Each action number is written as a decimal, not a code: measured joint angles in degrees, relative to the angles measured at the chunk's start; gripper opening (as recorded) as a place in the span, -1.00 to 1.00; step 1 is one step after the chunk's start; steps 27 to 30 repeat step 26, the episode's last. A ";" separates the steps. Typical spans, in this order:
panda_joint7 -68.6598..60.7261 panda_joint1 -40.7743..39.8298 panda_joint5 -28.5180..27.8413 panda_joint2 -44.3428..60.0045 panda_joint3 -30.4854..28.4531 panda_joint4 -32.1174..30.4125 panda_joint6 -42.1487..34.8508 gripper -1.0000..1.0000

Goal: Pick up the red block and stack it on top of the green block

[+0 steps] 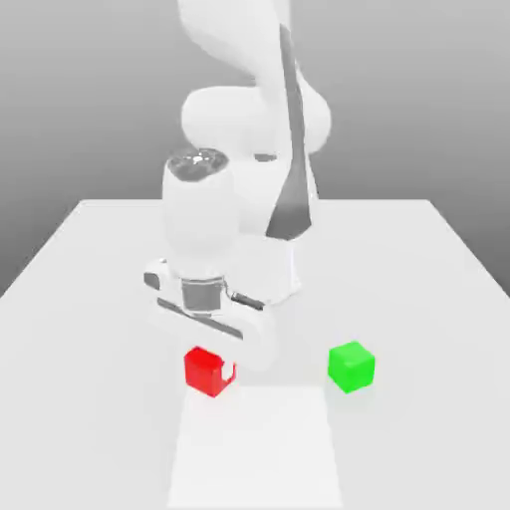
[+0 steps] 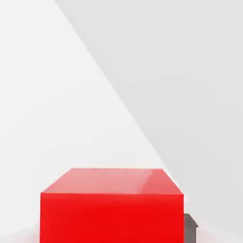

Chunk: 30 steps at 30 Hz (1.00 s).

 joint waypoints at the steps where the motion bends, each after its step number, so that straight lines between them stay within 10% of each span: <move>1: -1.58 1.40 0.50 -1.38 0.52 -0.32 -1.06 -1.00; 14: -29.58 30.70 6.23 -14.44 7.86 -4.77 -9.64 -1.00; 23: -28.75 30.40 2.26 1.01 9.59 -4.47 5.44 -1.00; 24: -28.36 30.23 1.68 2.36 9.54 -4.43 6.75 1.00; 30: -28.36 30.23 1.68 2.36 9.54 -4.43 6.75 1.00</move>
